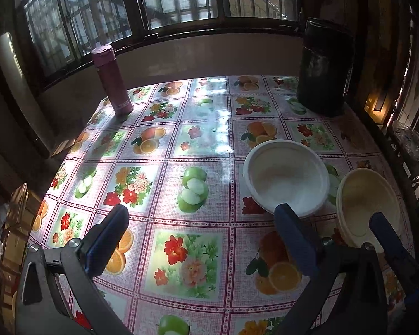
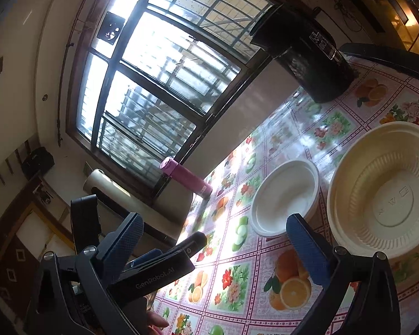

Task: Organize plates and bowls
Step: 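Bring both grippers closer to the white bowl beside the cream colander, then position both grippers around the white bowl rim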

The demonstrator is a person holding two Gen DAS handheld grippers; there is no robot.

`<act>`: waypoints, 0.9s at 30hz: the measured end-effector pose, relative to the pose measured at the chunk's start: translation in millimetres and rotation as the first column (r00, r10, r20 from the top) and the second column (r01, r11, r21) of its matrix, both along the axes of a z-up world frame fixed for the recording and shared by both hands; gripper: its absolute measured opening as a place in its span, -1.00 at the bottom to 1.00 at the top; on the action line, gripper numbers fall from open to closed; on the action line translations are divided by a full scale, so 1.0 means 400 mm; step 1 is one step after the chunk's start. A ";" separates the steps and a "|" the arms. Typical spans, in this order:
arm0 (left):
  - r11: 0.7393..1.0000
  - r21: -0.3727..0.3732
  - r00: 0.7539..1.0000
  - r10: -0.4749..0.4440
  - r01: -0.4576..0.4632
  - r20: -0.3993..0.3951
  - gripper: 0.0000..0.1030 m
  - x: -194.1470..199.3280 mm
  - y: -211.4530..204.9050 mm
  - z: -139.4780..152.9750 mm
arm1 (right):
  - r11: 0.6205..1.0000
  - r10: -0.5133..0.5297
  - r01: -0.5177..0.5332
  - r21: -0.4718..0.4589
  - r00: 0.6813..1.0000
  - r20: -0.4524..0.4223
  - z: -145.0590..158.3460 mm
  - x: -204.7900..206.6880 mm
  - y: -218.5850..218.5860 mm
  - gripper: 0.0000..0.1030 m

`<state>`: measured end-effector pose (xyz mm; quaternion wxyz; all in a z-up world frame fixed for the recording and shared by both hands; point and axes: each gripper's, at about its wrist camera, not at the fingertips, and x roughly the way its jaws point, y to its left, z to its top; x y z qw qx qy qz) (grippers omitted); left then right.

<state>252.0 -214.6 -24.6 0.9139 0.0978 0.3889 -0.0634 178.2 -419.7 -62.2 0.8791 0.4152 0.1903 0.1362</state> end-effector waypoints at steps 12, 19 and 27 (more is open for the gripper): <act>0.998 -0.001 0.997 -0.059 0.059 -0.047 1.00 0.051 0.014 -0.039 | 1.000 0.015 -0.014 0.025 0.999 -0.029 -0.022 0.009 -0.008 0.99; 0.994 0.046 0.995 -0.093 0.095 -0.034 1.00 0.105 0.053 -0.015 | 0.990 0.075 -0.067 0.122 0.995 -0.059 -0.056 0.026 -0.011 0.99; 0.995 0.034 0.992 -0.086 0.089 -0.087 1.00 0.235 0.065 -0.034 | 0.944 0.128 -0.092 0.316 0.987 -0.094 -0.109 0.114 -0.010 0.99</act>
